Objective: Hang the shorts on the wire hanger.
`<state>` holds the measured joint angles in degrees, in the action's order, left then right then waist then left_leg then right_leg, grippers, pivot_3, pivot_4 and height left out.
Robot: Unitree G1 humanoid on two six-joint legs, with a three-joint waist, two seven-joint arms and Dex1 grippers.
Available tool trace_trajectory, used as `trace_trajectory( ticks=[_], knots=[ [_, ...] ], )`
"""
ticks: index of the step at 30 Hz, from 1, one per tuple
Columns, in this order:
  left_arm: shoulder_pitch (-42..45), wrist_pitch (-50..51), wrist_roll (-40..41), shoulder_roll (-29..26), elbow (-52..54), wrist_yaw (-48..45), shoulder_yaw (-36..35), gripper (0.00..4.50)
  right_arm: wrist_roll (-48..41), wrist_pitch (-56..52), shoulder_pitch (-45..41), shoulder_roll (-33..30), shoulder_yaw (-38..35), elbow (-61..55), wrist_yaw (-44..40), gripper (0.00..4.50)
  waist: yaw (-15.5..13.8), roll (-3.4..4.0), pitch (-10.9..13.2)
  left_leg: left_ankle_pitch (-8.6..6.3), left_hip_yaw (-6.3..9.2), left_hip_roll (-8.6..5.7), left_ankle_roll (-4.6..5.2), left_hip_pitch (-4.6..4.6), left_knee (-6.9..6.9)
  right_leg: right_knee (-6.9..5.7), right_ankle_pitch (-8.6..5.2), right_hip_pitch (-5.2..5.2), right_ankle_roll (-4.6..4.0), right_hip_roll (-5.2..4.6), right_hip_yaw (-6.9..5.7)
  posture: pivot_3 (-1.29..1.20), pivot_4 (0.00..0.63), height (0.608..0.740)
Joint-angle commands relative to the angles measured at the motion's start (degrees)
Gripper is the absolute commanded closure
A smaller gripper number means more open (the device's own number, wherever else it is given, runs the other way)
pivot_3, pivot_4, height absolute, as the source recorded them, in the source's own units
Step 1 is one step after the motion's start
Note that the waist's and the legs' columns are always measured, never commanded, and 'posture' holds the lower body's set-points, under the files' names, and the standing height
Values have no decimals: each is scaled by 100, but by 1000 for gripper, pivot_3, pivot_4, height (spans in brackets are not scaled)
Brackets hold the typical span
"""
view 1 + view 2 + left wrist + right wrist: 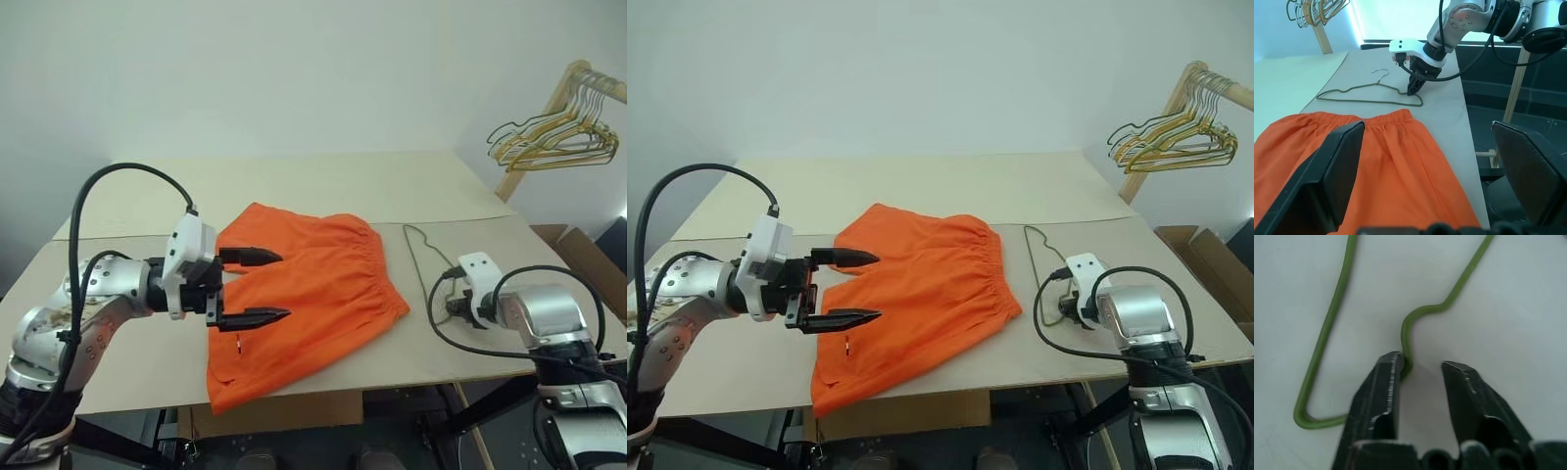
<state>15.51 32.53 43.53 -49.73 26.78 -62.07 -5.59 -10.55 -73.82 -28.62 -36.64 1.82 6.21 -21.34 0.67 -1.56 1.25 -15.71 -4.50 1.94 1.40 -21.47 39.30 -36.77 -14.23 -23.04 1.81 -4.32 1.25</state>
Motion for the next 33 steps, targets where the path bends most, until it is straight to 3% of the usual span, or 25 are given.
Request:
trace_trajectory(
  ticks=[1,2,3,10,13,17,21,26,33],
  knots=[
    [8,-91,29,-49,186,-25,-196,0,-27,-139,-64,40,-165,224,-6,4060,-9,-7,-4,0,1,0,0,0,0,0,0,1,0,0,-1,46,0,740],
    [-9,-85,32,-57,201,-25,-208,0,-54,-251,-113,105,-264,260,34,4444,-5,-8,-5,0,2,0,0,0,0,0,0,1,0,0,-1,46,0,740],
    [-20,-81,34,-61,211,-26,-216,0,-71,-336,-151,153,-334,286,65,4479,1,-8,-5,0,5,1,0,0,0,0,0,1,0,0,-1,46,0,740],
    [17,-52,7,-39,205,9,-183,0,-2,-477,-459,629,-1199,111,640,4479,9,-8,-5,0,34,1,0,-1,-1,-2,1,-2,1,3,-1,39,0,740],
    [96,-25,-18,-2,149,76,-160,0,147,148,-292,562,-1067,-525,752,4479,13,3,2,0,34,0,0,-6,-1,-3,1,-9,1,2,0,34,0,740],
    [330,-8,-89,83,-58,199,-127,0,736,1904,354,-43,-96,-1652,468,4479,-1,17,10,0,46,-6,0,-27,-1,1,-2,-21,9,-2,-8,26,0,740],
    [635,-50,-166,137,-341,235,-91,0,1646,3851,731,-643,592,-1896,447,4479,19,16,10,0,48,-7,0,-27,-1,3,-3,-18,10,-2,-10,21,0,740],
    [1294,45,-241,220,-911,337,-122,0,3469,7046,677,-1750,1500,-1134,909,4479,30,17,12,0,45,-12,0,-26,-1,5,-4,-19,13,-5,-10,20,0,740],
    [2139,148,-849,115,-1830,203,350,0,4839,9546,-109,-1995,1860,248,1763,4479,53,13,14,1,41,-11,0,-21,-1,4,-3,-19,11,-3,-4,33,0,740]
  ],
)
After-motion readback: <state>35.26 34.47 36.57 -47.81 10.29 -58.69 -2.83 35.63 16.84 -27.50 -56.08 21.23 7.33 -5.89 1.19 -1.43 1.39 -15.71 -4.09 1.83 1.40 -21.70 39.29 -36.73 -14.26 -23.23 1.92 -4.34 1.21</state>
